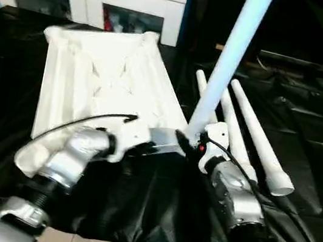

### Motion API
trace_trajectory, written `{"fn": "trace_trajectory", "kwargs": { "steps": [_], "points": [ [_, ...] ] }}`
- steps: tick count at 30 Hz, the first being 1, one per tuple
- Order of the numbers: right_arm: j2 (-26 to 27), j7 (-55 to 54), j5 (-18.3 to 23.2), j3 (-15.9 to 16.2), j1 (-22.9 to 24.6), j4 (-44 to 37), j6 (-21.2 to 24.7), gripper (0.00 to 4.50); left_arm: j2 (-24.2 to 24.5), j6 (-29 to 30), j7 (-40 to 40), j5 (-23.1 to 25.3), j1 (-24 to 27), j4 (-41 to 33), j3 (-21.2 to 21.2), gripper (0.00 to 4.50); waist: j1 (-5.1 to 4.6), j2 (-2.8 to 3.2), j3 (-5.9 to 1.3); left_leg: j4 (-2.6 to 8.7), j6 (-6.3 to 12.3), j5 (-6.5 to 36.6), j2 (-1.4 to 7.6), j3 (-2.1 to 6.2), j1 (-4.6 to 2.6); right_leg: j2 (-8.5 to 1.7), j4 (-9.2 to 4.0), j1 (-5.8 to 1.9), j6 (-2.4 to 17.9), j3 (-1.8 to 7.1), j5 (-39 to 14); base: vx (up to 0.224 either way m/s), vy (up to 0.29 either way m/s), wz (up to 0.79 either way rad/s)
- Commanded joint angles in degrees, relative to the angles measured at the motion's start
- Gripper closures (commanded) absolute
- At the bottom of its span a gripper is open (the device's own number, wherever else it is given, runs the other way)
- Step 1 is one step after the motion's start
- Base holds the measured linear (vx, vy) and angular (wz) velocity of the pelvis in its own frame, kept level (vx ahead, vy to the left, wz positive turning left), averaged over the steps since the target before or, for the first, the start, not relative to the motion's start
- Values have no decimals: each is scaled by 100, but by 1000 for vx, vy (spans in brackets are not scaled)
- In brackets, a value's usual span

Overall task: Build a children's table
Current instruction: Rotate leg to tighten

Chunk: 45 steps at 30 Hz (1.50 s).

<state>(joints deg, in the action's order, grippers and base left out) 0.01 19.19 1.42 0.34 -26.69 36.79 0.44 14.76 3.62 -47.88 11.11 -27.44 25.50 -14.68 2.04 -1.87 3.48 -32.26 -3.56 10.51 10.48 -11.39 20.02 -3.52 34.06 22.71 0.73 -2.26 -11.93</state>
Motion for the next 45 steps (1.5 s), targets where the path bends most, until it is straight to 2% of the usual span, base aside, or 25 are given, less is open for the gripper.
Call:
{"fn": "trace_trajectory", "kwargs": {
  "steps": [1,4,7,11,15,16,17,18,20,22,24,27,35,37,38,39,40,42,43,44,45],
  "points": [
    [573,431,-97,620,23,131,-44,120,-541,68,399,-78,101,130,-392,450,9,-30,-176,444,14,2067,304,206,-67,-498,-581,-59,630,289,-2704,0,0,0],
    [393,836,94,560,34,27,-193,97,-405,-47,180,-79,148,86,-365,450,10,-29,-195,443,97,1943,303,196,-35,-495,-550,-83,696,300,-2370,0,0,0],
    [9,1437,108,666,43,-95,-388,62,-137,-184,-233,-251,201,34,-287,450,25,-28,-225,423,185,1725,303,178,-11,-496,-509,-122,820,302,-1979,0,0,0],
    [-393,2274,232,794,78,-237,-504,62,148,-326,-719,-395,269,0,-217,450,48,-31,-251,374,370,1401,290,146,17,-485,-453,-172,1014,291,-1501,0,0,0],
    [-969,3430,335,1015,131,-443,-599,62,482,-455,-1451,-773,313,-32,-60,450,76,-25,-266,341,514,1029,295,120,40,-474,-402,-211,1146,278,-1033,0,0,0],
    [-1055,3644,362,1044,133,-473,-574,62,529,-469,-1545,-817,303,-12,-33,450,76,-18,-275,333,543,922,300,110,25,-460,-377,-206,1225,271,-803,0,0,0],
    [-1161,3946,413,1077,136,-514,-503,62,583,-492,-1674,-879,288,16,-4,450,79,-40,-274,320,576,854,296,100,32,-449,-345,-220,1290,269,-617,0,0,0],
    [-1250,4148,424,1117,135,-544,-486,62,632,-447,-1810,-948,290,-6,13,450,91,-27,-269,317,609,843,300,96,22,-451,-343,-214,1343,267,-556,0,0,0],
    [-1402,4509,431,1178,121,-567,-468,62,744,-475,-2020,-1008,291,-32,3,450,140,-23,-266,315,617,854,315,85,3,-434,-328,-220,1375,251,-570,0,0,0],
    [-1475,4684,447,1200,104,-560,-469,86,808,-480,-2131,-1054,289,-38,-3,450,158,-13,-261,319,607,859,329,77,1,-428,-320,-210,1374,247,-581,0,0,0],
    [-1628,5015,525,1247,54,-551,-434,96,978,-546,-2383,-1102,283,-26,-32,450,173,-26,-242,335,509,1033,333,82,-11,-439,-349,-202,1322,244,-915,0,0,0],
    [-1712,5198,544,1268,-1,-517,-408,118,1091,-598,-2540,-1081,265,31,-39,450,176,-25,-239,339,458,1086,336,83,-10,-446,-357,-199,1285,248,-1069,0,0,0],
    [-1718,5439,652,1244,-53,-534,-211,170,1171,-651,-2632,-1123,229,118,-15,450,184,-47,-244,330,450,947,328,85,-5,-447,-337,-206,1285,247,-973,0,0,0],
    [-1585,5231,792,1170,48,-658,14,172,1100,-591,-2487,-1143,231,118,8,450,182,-50,-235,334,450,942,324,84,4,-441,-341,-210,1281,248,-979,0,0,0],
    [-1476,5025,849,1082,92,-673,113,173,1037,-565,-2369,-1126,221,126,25,450,179,-70,-231,338,433,965,327,86,4,-450,-347,-205,1257,247,-1063,0,0,0],
    [-1241,4501,852,929,167,-657,208,174,874,-523,-1998,-1013,166,193,50,450,181,-57,-223,345,392,1034,327,89,-8,-455,-363,-184,1219,254,-1211,0,0,0],
    [-1241,4501,852,929,167,-657,208,174,874,-523,-1998,-1013,166,193,50,450,181,-57,-223,345,392,1034,327,89,-8,-455,-363,-184,1219,254,-1211,0,0,0],
    [-949,3752,721,791,233,-573,129,175,674,-450,-1517,-819,98,267,37,450,142,-75,-181,376,238,1292,319,119,-23,-489,-448,-148,1029,275,-1887,0,0,0],
    [-671,2997,561,678,272,-460,94,175,495,-344,-1113,-643,50,295,-10,450,130,-50,-173,390,141,1417,323,144,-48,-497,-474,-129,947,278,-2220,0,0,0],
    [-468,2408,375,652,297,-345,65,175,317,-214,-832,-553,31,273,-47,450,112,-40,-170,404,98,1447,327,144,-49,-489,-484,-115,924,280,-2279,0,0,0],
    [-378,2134,264,661,310,-280,3,175,220,-140,-721,-532,31,246,-63,450,80,-57,-157,420,-6,1604,317,162,-50,-492,-510,-110,833,273,-2545,0,0,0]
  ]
}}
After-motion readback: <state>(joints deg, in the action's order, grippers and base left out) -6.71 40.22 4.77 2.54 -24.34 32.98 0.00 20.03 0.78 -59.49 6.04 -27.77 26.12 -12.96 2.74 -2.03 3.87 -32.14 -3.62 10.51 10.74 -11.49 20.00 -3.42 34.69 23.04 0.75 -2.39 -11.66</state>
